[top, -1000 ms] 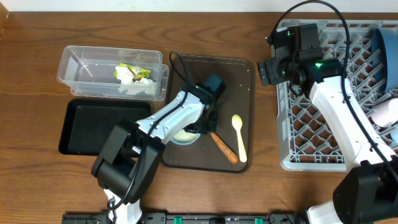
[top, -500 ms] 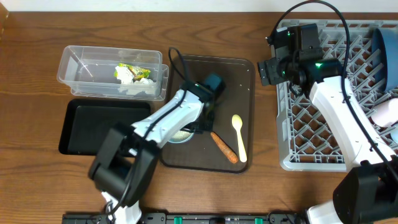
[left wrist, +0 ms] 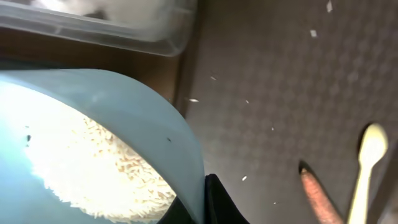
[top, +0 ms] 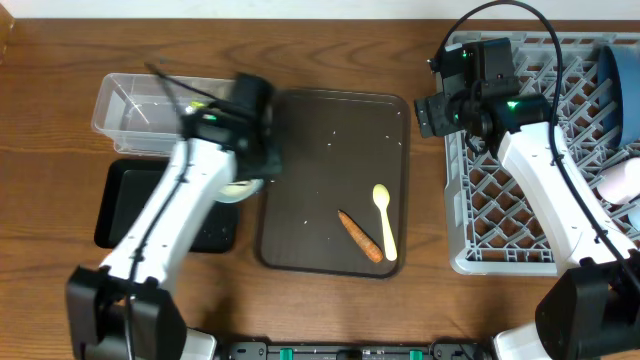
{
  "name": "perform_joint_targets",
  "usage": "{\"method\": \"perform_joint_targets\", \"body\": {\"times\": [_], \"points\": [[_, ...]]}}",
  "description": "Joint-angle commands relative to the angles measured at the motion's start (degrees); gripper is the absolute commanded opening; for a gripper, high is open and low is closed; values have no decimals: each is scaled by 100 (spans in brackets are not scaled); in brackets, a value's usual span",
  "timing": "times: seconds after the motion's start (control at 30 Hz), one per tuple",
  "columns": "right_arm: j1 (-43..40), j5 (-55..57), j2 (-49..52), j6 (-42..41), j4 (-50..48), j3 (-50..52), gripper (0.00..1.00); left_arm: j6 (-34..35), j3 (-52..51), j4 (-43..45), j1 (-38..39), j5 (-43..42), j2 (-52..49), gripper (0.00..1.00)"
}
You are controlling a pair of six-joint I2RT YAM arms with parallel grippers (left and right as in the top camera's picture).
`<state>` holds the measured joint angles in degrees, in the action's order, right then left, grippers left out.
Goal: Sort waste into correct bins and load items into the dishwasher rack
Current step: 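Carry the rice bowl with the left gripper over the black tray and tip it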
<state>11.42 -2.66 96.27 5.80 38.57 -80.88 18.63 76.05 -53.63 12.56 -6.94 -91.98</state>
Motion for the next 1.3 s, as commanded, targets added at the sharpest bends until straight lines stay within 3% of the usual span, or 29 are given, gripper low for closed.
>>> {"method": "perform_joint_targets", "body": {"times": [0.0, 0.2, 0.53, 0.9, 1.27], "points": [[-66, 122, 50, -103, 13, 11, 86, -463, 109, -28, -739, -1075, 92, 6], [-63, 122, 50, -103, 17, 11, 86, -1071, -42, -31, -2052, -2350, 92, 6], [-96, 122, 50, -103, 20, 11, 87, -2201, -975, 479, -4000, -5268, 90, 6], [-96, 122, 50, -103, 17, 11, 87, -2747, -2227, 1508, -5368, -8190, 68, 6], [-101, 219, 50, -103, 24, 11, 87, -3112, -2345, 1563, -5401, -8317, 66, 6]]}}
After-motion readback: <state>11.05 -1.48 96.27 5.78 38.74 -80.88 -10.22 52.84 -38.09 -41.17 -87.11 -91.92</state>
